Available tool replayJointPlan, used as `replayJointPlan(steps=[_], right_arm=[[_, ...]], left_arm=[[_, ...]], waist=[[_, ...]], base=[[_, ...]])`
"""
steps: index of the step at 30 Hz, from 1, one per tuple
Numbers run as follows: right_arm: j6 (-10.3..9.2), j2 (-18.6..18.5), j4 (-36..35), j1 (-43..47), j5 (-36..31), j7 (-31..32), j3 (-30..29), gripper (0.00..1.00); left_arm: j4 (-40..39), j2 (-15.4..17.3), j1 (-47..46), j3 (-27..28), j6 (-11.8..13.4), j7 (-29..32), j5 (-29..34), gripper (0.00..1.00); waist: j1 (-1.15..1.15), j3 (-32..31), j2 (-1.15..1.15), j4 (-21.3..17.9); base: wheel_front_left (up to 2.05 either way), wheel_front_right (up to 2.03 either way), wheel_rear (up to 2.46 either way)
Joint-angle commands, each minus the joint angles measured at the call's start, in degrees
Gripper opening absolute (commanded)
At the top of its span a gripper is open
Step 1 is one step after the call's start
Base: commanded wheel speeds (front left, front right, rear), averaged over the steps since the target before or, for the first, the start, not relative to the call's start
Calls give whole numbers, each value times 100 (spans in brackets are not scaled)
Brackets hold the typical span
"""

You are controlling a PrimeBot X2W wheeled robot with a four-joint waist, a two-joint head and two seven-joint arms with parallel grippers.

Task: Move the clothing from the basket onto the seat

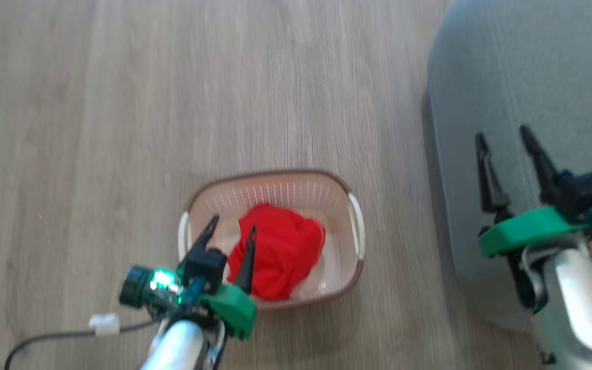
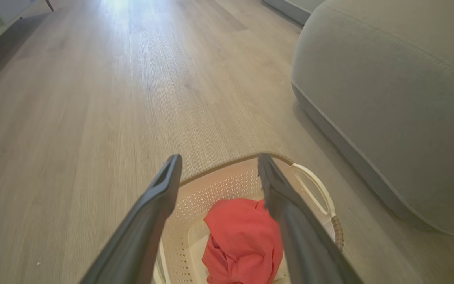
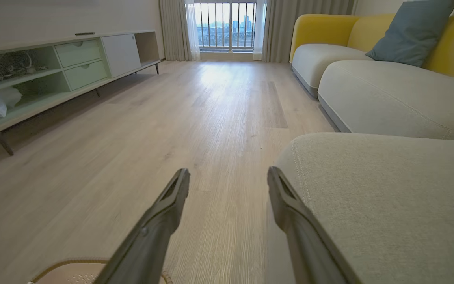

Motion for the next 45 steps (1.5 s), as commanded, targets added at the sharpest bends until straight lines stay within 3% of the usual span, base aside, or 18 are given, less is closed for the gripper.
replayJointPlan(steps=[1, 7, 12, 18, 25, 36, 45], right_arm=[[0, -101, -284, -247, -55, -61, 115, 100], [0, -164, -683, -510, 72, -61, 87, 100], [0, -239, -994, -644, 79, -61, 175, 100], [0, -233, -1191, -735, 15, -61, 305, 100], [0, -173, -1371, -859, 7, -61, 494, 100], [0, -33, -1474, -1018, 0, -61, 680, 100], [0, 97, -1486, -1115, 16, -61, 770, 100]], left_arm=[[-27, -23, -323, 84, -15, -72, 75, 100], [539, -23, -1148, -298, -135, -72, 536, 100], [1471, -14, -1848, -476, -165, -72, 701, 100], [2464, -12, -2514, -590, -189, -72, 735, 100], [4160, -21, -3398, -604, -439, -70, 350, 100], [4948, -23, -4303, -1068, -399, -28, 201, 100], [5198, -22, -4678, -1058, -352, 263, -10, 100]], waist=[[0, 683, 0, -170], [0, 1717, 0, -339], [0, 2427, 0, -465], [0, 2946, 0, -609], [0, 3493, 0, -798], [0, 4060, 0, -1056], [0, 4301, 0, -1239]], base=[[0, 0, 0], [0, 0, 0], [0, 0, 0], [0, 0, 0], [0, 0, 0], [0, 0, 0], [0, 0, 0]])
